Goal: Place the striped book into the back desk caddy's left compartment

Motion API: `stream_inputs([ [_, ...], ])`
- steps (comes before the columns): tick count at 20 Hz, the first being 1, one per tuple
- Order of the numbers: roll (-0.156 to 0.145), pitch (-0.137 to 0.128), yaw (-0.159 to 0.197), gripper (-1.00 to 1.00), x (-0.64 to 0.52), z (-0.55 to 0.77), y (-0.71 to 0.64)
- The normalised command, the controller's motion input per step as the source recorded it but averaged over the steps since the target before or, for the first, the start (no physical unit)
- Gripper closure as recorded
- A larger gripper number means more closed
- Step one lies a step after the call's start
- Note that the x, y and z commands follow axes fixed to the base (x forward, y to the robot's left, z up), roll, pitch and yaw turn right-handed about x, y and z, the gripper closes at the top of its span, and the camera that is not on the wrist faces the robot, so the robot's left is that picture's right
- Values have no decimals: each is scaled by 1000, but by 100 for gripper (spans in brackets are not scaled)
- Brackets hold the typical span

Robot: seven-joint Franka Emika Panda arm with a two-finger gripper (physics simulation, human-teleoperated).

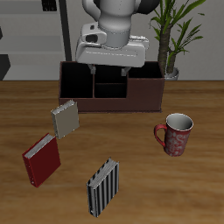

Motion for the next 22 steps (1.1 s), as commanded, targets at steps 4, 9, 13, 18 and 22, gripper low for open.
stream_inputs([
  [4, -14, -37, 3, -100, 308, 97, -86],
  [9, -41, -17, -17, -100, 370, 63, -46],
  [13, -8, -3, -22, -100, 233, 50, 34],
  [18, -27, -15, -30, -100, 294, 89, -67],
  [22, -12, -1, -12, -100, 193, 49, -25],
])
